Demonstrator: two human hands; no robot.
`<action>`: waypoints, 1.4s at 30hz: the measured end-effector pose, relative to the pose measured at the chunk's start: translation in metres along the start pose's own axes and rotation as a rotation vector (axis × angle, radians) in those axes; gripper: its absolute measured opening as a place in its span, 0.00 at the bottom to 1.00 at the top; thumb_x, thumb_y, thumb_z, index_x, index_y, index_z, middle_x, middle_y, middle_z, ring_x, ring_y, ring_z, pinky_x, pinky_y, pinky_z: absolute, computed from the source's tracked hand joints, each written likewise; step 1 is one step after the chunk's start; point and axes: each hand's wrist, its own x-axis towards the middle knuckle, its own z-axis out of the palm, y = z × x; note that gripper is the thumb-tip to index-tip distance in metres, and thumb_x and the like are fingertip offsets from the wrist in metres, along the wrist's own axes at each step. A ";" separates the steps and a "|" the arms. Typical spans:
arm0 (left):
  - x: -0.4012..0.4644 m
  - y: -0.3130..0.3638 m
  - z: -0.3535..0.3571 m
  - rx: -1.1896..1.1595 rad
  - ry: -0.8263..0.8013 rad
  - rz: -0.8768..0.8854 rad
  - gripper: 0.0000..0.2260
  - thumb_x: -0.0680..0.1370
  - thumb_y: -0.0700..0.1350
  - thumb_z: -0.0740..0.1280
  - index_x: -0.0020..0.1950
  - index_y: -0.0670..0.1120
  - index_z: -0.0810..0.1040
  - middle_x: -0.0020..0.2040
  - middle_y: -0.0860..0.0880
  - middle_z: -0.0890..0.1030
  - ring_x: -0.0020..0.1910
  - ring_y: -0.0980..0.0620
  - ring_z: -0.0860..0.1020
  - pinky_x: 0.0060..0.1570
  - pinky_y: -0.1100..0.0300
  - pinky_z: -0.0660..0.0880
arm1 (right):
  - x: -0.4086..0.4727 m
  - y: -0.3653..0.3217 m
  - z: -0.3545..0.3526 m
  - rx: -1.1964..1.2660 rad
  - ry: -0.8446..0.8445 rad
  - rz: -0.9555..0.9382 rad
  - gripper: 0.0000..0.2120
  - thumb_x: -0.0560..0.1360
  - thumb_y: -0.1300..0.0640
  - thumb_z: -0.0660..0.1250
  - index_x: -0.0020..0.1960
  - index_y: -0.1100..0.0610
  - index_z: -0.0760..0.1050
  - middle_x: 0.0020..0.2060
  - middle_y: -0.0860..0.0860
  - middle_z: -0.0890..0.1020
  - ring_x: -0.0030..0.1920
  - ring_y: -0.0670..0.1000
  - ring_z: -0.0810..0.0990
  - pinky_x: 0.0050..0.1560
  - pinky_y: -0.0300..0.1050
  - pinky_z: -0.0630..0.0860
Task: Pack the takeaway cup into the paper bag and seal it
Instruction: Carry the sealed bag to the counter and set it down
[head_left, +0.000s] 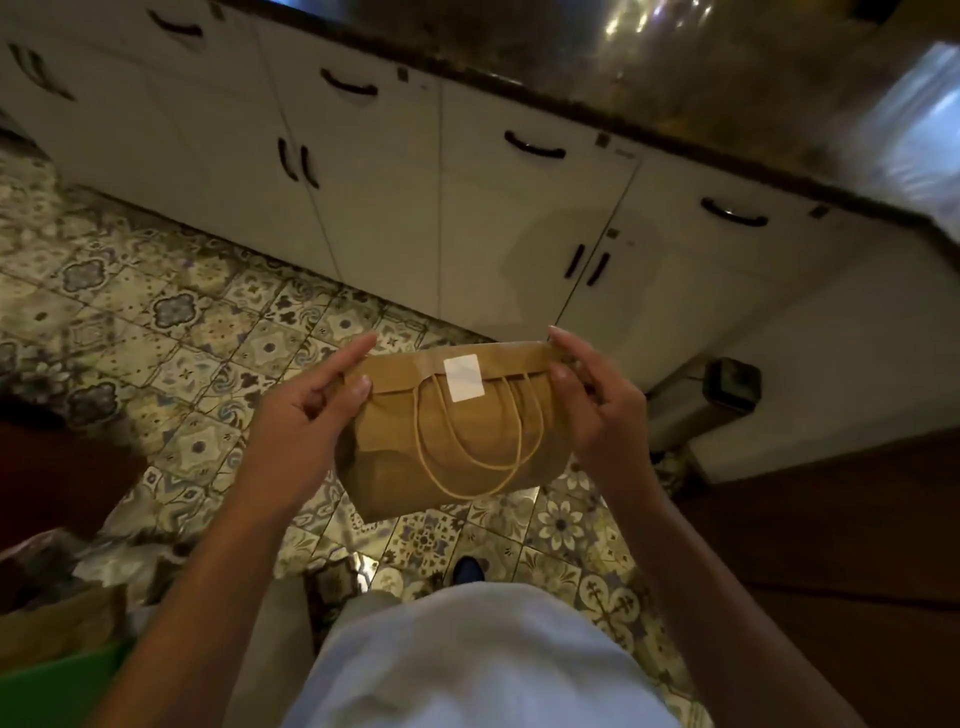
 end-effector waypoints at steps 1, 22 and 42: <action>0.012 0.002 0.008 0.010 -0.008 0.009 0.18 0.81 0.40 0.67 0.65 0.60 0.79 0.49 0.67 0.85 0.50 0.65 0.83 0.46 0.72 0.77 | 0.011 0.003 -0.007 -0.013 0.014 -0.002 0.16 0.83 0.59 0.64 0.70 0.55 0.76 0.52 0.47 0.84 0.46 0.43 0.82 0.44 0.38 0.79; 0.346 0.117 0.109 0.067 -0.388 0.265 0.18 0.82 0.43 0.65 0.63 0.67 0.77 0.49 0.71 0.83 0.51 0.71 0.80 0.46 0.77 0.75 | 0.265 0.019 -0.039 -0.112 0.444 0.032 0.17 0.83 0.61 0.64 0.70 0.55 0.76 0.60 0.45 0.82 0.59 0.42 0.81 0.57 0.41 0.80; 0.575 0.290 0.292 -0.011 -0.567 0.680 0.14 0.83 0.41 0.63 0.68 0.53 0.76 0.61 0.52 0.81 0.56 0.60 0.83 0.48 0.67 0.80 | 0.520 0.027 -0.203 -0.233 0.574 -0.179 0.10 0.82 0.54 0.66 0.61 0.55 0.76 0.45 0.50 0.85 0.46 0.49 0.86 0.45 0.57 0.84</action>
